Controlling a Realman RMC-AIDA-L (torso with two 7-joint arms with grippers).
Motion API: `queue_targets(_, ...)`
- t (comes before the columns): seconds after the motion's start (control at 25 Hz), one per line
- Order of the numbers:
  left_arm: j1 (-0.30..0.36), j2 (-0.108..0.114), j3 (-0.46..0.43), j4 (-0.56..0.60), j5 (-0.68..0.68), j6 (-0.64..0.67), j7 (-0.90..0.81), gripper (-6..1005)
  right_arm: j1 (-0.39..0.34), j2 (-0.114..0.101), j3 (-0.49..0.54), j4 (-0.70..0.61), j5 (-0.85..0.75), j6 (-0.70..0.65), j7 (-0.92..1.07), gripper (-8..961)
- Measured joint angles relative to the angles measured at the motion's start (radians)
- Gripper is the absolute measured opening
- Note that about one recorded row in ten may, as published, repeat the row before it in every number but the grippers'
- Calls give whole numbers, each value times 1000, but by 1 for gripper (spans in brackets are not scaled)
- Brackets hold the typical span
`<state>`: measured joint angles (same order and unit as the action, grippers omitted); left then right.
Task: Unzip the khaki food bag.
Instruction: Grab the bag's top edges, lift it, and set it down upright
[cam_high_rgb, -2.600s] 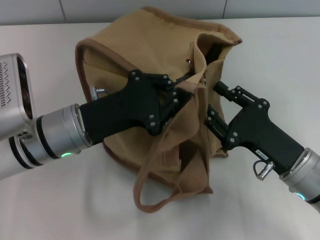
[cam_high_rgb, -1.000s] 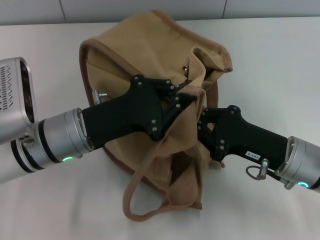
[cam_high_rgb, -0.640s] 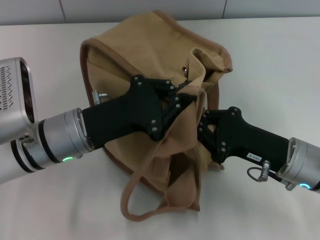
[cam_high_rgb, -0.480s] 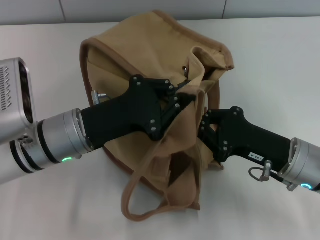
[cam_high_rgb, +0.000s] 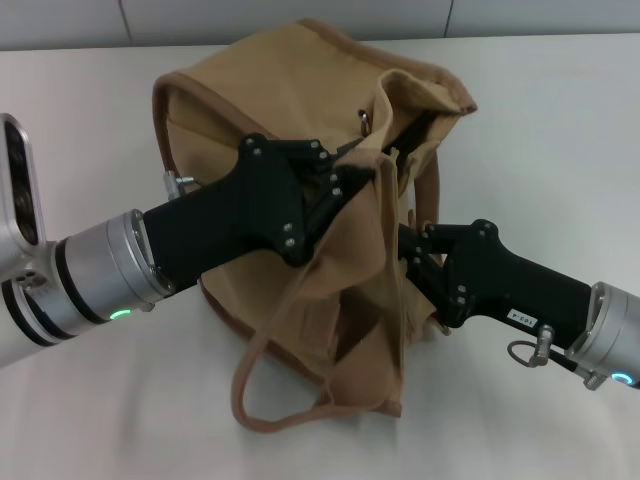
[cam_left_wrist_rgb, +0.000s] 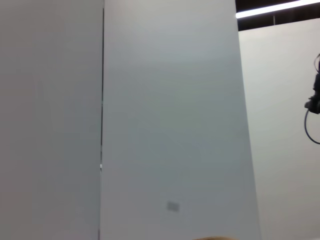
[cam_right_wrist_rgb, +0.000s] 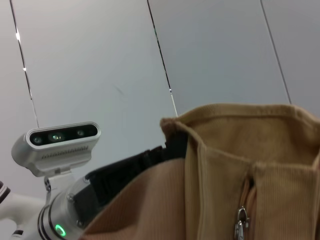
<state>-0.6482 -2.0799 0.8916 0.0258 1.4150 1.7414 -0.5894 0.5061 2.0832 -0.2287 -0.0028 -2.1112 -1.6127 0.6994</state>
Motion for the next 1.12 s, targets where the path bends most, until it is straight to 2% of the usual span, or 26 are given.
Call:
queue_targets(0.32,12,0,-102,-11,-1,15,0,30,-22,0,-10,-20,-5,2,6,0)
queue_targets(0.6,29,0,-178,-15,-3,38,-7,31,-68,-2,-20,-42,-7,-2,6,-1)
queue_targets(0.68,41,0,-233,-21,-3,45,-10,31,-78,-2,-21,-44,-7,-4,6,-1)
queue_targets(0.76,45,0,-251,-24,-3,50,-10,31,-95,-3,-22,-56,-7,-6,11,-2)
queue_targets(0.88,47,0,-253,-21,1,59,-12,31,-118,-3,-7,-72,-1,-26,29,-1)
queue_targets(1.12,38,0,-204,-24,7,56,-6,31,-107,-2,42,-73,3,-51,33,3)
